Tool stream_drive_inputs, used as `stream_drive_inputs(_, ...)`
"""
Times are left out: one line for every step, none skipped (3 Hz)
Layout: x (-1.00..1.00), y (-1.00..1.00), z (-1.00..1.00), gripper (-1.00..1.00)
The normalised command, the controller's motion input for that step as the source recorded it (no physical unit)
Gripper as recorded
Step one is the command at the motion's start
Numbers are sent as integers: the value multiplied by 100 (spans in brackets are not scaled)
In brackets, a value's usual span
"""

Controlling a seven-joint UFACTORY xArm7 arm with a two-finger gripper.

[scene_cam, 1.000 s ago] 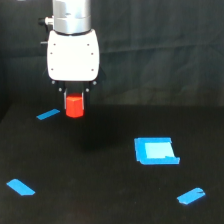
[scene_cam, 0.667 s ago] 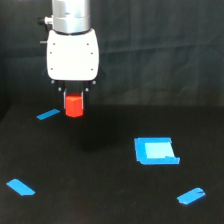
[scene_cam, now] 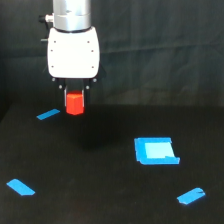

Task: Pick up the red object from the table

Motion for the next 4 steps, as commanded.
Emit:
stream_drive_inputs(5,0,23,-100)
stream_drive_inputs(8,0,19,-99)
stream_drive_inputs(3,-11,5,-100)
stream_drive_inputs(2,-2,8,-100)
